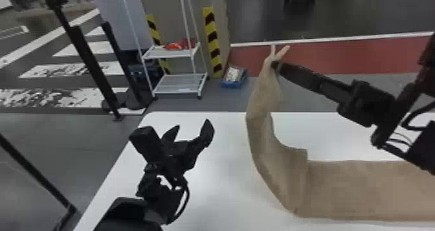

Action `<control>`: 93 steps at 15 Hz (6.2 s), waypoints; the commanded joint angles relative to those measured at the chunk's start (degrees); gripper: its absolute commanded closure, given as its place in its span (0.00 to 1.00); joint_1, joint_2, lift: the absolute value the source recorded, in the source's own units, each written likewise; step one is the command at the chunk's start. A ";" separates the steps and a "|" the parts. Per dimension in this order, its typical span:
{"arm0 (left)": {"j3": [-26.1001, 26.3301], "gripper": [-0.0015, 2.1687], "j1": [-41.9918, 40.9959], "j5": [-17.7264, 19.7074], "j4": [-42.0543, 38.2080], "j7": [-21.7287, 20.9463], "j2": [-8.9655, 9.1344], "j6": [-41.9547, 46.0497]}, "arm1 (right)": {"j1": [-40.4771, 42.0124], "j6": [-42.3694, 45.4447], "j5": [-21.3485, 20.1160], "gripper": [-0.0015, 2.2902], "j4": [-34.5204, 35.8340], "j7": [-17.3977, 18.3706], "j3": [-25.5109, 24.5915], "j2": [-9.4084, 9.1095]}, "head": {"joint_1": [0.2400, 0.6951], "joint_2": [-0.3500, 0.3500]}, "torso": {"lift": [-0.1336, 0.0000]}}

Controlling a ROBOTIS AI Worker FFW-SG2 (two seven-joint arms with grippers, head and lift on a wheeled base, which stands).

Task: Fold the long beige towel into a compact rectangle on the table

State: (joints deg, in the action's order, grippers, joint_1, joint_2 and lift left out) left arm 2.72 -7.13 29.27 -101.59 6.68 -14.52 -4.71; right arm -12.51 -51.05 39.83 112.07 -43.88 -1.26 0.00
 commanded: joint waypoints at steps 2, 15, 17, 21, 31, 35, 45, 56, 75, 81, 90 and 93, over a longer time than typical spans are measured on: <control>0.09 0.02 -0.08 0.09 0.61 -0.62 0.11 0.17 | -0.67 -0.06 0.42 0.44 -0.98 -0.59 0.55 -0.05 | 0.76 0.90 | 0.07; 3.26 0.02 -0.17 -0.96 0.26 -0.27 0.55 0.17 | 12.43 -0.59 8.77 0.44 -2.82 -3.49 -17.03 8.44 | 0.91 0.75 | 0.07; 4.75 0.02 0.01 -2.11 0.26 0.17 0.81 0.17 | 11.99 -1.12 9.82 0.44 -6.96 -5.25 -20.28 12.39 | 0.95 0.65 | 0.07; 7.13 0.02 0.01 -3.51 -0.10 1.14 0.99 0.17 | 7.42 -3.58 10.35 0.44 -16.27 -10.26 -22.48 19.25 | 0.99 0.48 | 0.07; 7.13 0.02 -1.31 -4.48 -1.50 1.49 0.99 0.17 | 8.21 -3.93 5.25 0.44 -24.18 -14.56 -27.75 21.71 | 1.00 0.34 | 0.07; 7.13 0.02 -1.22 -4.57 -1.33 0.79 0.72 -0.18 | 3.90 -1.12 -4.06 0.44 -34.03 -16.32 -27.57 23.47 | 1.00 0.28 | 0.07; 7.83 0.02 -1.13 -5.27 -0.98 0.79 0.81 -0.35 | -0.32 3.98 -22.08 0.43 -41.41 -16.32 -27.66 23.47 | 1.00 0.19 | 0.07; 9.41 0.02 -5.35 -1.84 -7.92 -1.58 0.28 -9.32 | 10.14 9.60 -19.18 0.02 -28.75 -14.30 -37.42 19.25 | 1.00 0.08 | 0.07; 22.95 0.14 1.06 1.14 -5.02 4.83 4.33 -29.71 | 25.43 39.49 -16.02 0.03 -21.63 -15.27 -42.51 15.03 | 1.00 0.00 | 0.07; 25.32 0.16 2.38 2.02 -5.02 5.36 5.20 -30.41 | 24.56 41.07 -16.54 0.03 -24.09 -14.91 -41.02 16.17 | 1.00 0.00 | 0.07; 26.02 0.33 3.61 0.79 -5.19 6.85 5.12 -33.22 | 24.03 40.89 -16.10 0.04 -24.01 -14.83 -40.93 16.35 | 1.00 0.00 | 0.07; 25.76 0.61 3.52 0.79 -6.16 8.00 4.68 -33.75 | 24.03 40.89 -15.93 0.04 -23.92 -14.83 -41.02 16.35 | 1.00 0.00 | 0.07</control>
State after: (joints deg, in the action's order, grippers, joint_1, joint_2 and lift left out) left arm 28.67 -3.52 29.98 -107.21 14.43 -9.64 -38.35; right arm 11.49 -10.16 23.81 88.08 -58.71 -42.20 16.34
